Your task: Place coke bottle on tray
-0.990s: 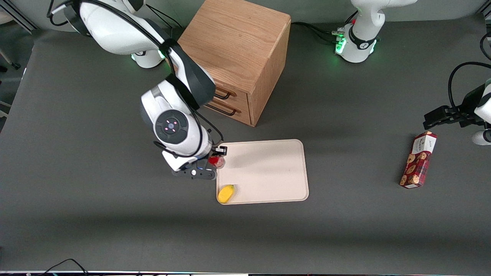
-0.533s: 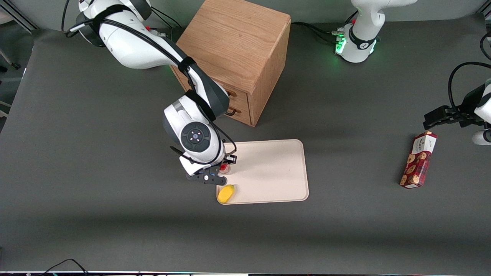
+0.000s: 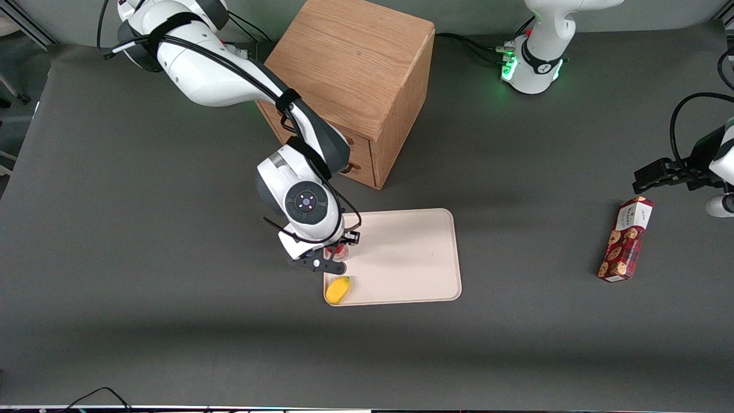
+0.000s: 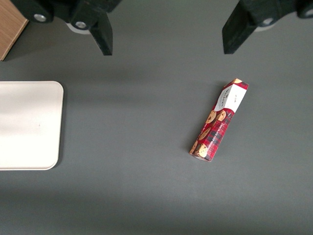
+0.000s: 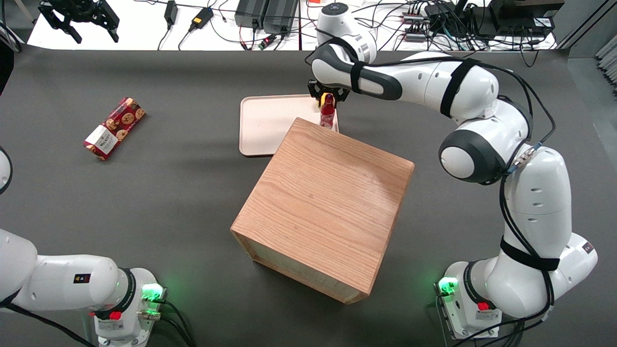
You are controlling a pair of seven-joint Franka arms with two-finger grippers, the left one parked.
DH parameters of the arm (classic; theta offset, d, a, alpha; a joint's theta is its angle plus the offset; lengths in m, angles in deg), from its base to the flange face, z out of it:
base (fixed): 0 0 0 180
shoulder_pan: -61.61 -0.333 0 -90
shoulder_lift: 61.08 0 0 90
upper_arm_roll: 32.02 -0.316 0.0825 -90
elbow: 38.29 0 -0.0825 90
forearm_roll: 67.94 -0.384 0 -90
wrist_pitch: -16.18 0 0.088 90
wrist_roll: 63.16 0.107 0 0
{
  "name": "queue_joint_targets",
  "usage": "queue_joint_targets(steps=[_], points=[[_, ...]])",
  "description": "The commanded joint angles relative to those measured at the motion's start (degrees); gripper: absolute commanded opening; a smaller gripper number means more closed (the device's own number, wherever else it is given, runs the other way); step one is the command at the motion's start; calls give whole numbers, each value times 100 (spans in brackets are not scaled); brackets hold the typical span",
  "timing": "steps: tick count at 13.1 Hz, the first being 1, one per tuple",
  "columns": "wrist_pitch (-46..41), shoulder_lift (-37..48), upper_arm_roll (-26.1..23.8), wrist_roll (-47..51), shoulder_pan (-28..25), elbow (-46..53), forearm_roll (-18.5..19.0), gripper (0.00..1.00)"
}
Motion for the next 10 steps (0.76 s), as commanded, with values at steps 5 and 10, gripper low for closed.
queue_joint_targets(steps=[5, 10], points=[[-15, 1149, -114, -455, 596, -703, 177, 100], [-15, 2977, 489, -1992, 1301, -2109, -523, 100]])
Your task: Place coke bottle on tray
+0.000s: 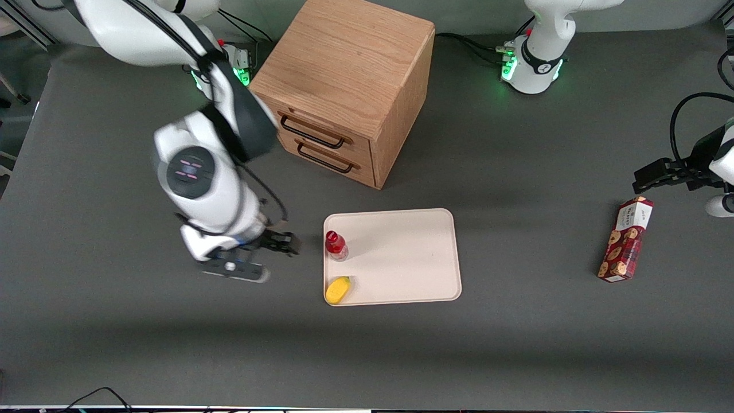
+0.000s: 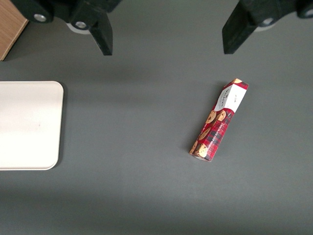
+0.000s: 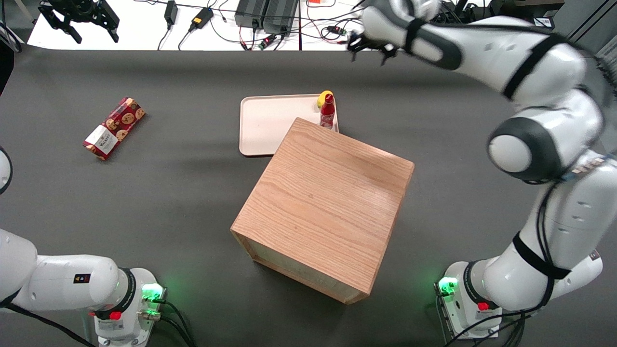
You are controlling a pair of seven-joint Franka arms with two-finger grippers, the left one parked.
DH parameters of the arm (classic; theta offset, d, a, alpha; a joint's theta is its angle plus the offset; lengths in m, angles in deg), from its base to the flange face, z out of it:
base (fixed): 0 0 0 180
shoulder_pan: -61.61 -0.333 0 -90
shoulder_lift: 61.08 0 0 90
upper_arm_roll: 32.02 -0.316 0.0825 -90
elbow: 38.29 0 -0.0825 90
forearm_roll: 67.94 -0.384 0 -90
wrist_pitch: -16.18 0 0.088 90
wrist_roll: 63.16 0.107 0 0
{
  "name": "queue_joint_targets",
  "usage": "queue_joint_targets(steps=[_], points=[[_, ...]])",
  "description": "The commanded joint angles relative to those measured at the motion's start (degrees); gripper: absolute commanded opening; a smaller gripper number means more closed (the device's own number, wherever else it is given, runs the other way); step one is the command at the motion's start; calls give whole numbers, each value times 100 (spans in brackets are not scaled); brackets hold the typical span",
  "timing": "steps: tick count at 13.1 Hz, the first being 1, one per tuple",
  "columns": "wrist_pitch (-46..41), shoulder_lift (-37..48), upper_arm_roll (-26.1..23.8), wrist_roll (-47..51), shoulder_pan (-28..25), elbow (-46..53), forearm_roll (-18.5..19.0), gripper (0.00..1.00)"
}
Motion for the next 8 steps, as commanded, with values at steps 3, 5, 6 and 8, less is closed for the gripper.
queue_joint_targets(steps=[3, 5, 6, 8], points=[[123, 2026, 1417, -2132, 117, -2058, -1052, 100], [114, 2563, 1971, -2871, 126, -2586, -1053, 100], [88, 2775, 2217, -3179, 126, -2771, -1053, 100], [-236, 3004, 2544, -3550, 126, -2791, -992, 100]])
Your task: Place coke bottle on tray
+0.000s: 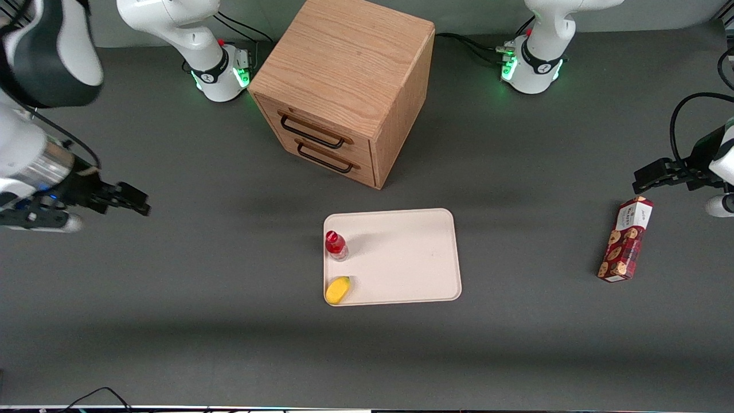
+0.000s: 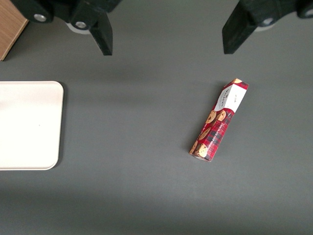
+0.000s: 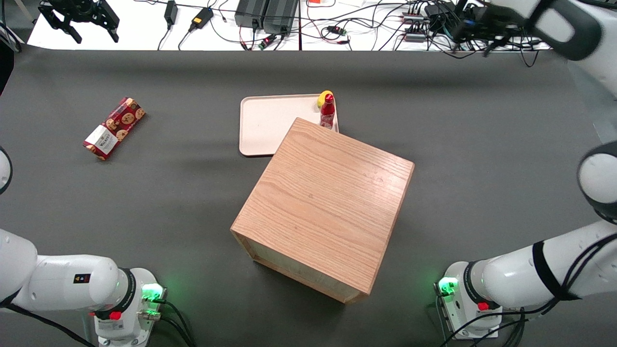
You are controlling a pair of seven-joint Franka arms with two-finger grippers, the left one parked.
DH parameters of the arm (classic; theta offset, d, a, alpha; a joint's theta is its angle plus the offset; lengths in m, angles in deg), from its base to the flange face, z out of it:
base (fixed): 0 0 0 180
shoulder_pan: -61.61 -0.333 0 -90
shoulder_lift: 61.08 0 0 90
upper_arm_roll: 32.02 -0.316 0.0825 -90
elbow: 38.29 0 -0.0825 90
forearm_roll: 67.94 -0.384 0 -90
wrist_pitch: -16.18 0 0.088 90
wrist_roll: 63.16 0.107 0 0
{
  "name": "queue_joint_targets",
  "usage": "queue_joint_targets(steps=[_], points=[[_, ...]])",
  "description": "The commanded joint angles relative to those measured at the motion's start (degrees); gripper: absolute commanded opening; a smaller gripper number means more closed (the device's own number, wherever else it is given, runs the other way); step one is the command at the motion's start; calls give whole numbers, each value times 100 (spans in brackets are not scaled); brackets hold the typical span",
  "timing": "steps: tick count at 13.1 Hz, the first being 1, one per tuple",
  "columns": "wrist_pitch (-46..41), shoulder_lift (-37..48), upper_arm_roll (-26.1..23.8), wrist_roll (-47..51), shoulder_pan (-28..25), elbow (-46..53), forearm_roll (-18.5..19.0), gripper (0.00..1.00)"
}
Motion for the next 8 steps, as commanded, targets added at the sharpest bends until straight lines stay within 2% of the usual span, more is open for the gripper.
queue_joint_targets(steps=[1, 3, 8], points=[[-179, 481, 261, -383, -62, -324, -6, 100], [-180, 473, 288, -768, -44, -167, 432, 100], [-189, 402, 252, -770, -35, 54, 452, 100]])
